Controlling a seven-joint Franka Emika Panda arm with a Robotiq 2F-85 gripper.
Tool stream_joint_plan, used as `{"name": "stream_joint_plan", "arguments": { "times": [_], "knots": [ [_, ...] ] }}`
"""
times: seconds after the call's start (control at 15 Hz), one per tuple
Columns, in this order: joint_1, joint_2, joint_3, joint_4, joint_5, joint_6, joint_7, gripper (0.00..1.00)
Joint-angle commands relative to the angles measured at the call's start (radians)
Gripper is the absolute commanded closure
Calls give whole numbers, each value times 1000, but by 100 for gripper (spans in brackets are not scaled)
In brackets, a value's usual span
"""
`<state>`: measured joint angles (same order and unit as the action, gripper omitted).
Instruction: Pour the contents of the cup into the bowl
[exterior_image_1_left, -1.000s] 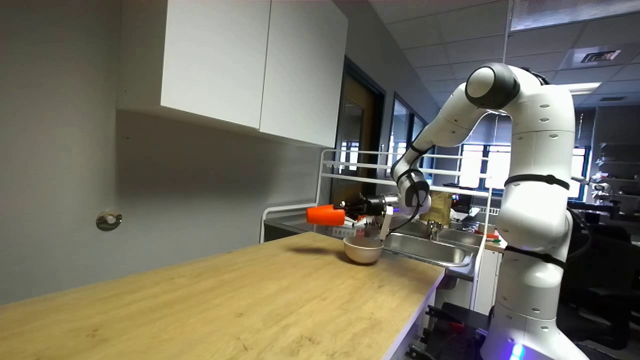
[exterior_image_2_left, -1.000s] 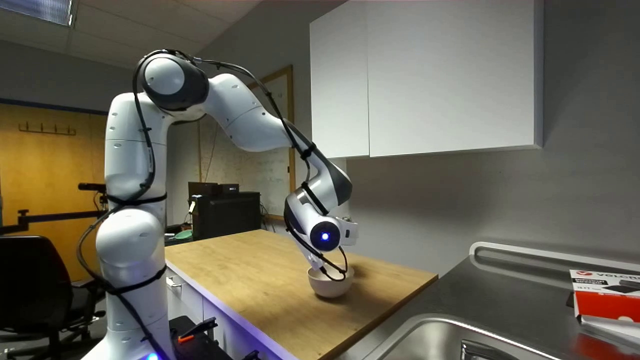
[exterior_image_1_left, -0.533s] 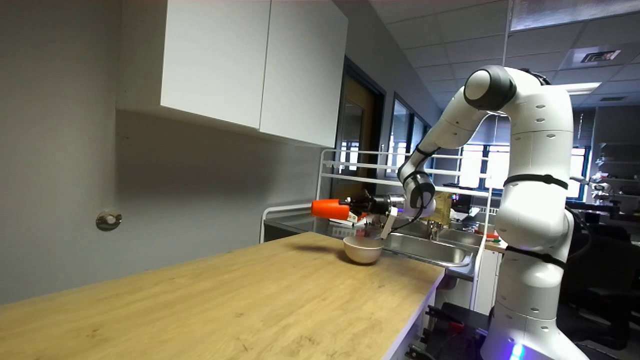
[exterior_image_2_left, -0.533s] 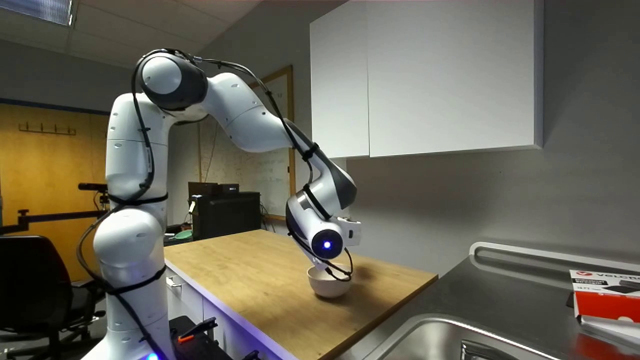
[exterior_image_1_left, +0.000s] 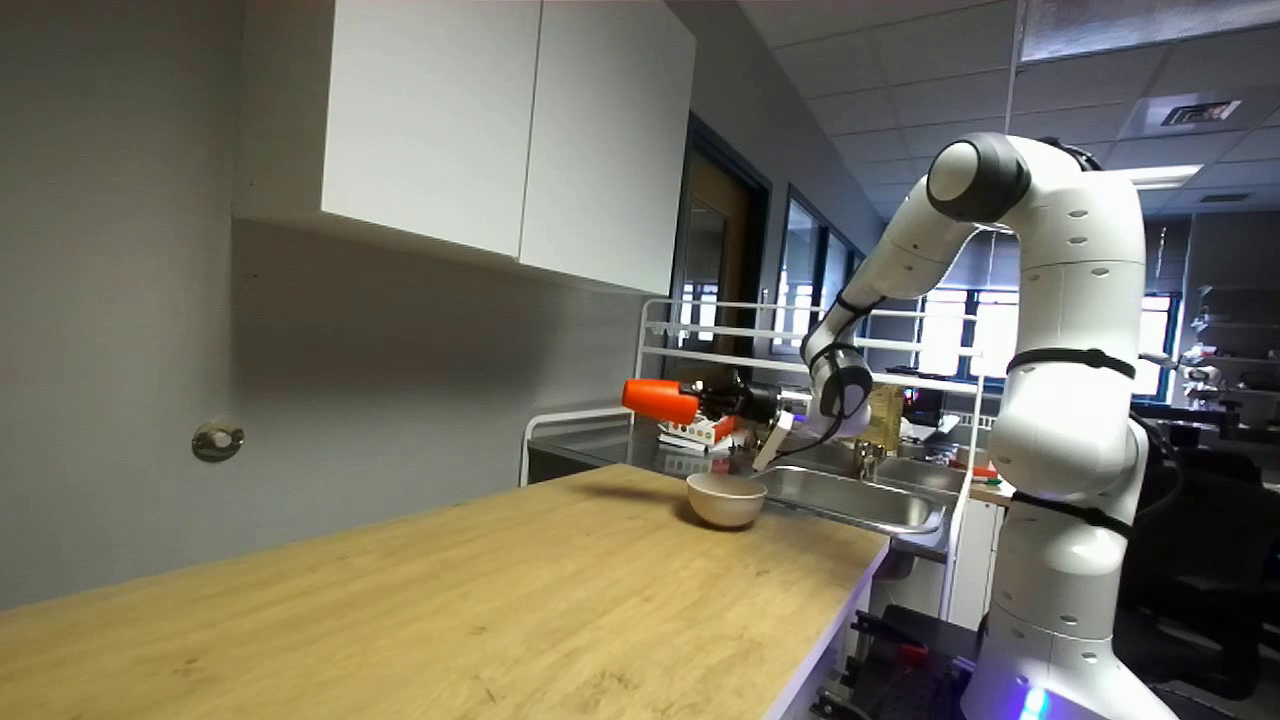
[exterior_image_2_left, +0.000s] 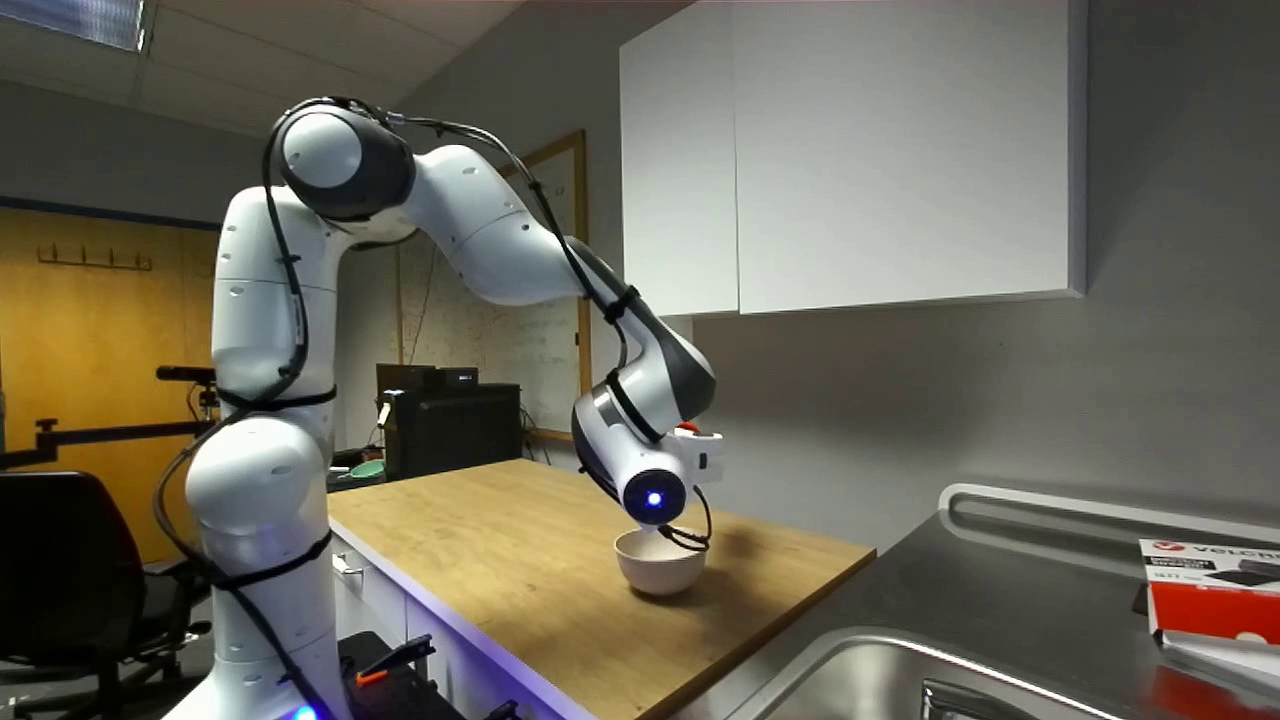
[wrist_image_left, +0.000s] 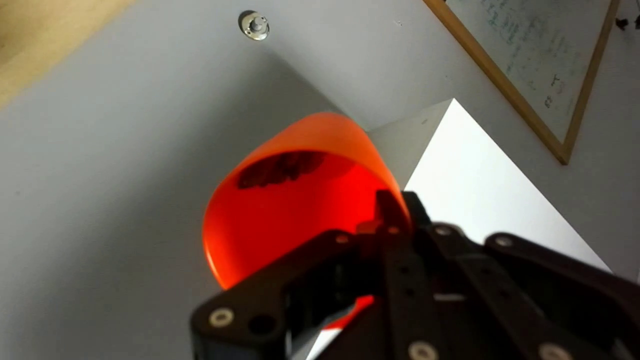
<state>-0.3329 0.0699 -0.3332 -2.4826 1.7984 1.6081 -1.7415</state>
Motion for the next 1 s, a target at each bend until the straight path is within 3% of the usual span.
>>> {"name": "stream_joint_plan", "arguments": {
  "times": [0.0,0.93],
  "knots": [
    [2,1,-1,5,48,-52,-37,99],
    [30,85,10,-22,162,-166,-166,99]
  ]
}}
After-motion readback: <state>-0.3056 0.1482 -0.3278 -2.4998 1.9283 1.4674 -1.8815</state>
